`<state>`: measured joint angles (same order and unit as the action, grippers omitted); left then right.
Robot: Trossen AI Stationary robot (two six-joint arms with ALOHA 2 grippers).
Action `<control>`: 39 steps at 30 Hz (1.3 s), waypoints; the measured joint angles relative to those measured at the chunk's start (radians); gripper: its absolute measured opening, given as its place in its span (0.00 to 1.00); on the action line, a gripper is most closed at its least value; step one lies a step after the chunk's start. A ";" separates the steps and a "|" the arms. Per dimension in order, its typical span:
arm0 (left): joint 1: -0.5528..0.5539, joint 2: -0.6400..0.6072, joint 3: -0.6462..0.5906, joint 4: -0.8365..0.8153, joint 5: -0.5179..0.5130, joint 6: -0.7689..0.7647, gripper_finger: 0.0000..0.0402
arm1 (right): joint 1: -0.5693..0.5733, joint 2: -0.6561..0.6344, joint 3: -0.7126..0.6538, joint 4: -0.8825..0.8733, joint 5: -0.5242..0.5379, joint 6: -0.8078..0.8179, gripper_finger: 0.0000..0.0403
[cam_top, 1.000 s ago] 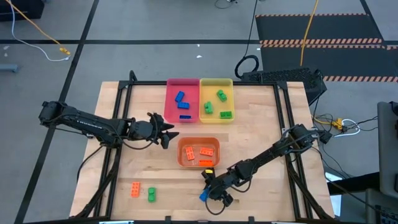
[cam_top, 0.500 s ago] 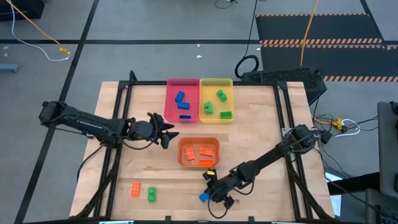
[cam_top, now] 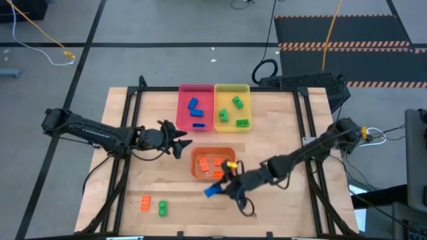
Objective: Sort & place blocks by color
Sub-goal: Put the blue game piece into the red bin
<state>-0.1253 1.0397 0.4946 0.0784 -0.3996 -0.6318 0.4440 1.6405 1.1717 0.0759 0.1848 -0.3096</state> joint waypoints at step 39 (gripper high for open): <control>-0.027 0.001 0.000 0.061 -0.032 0.101 0.65 | -0.753 0.158 0.002 0.383 -0.217 0.002 0.28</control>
<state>-0.1518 1.0405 0.4946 0.1398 -0.4314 -0.5303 -0.3090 1.7982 1.1732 0.4589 -0.0322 -0.3077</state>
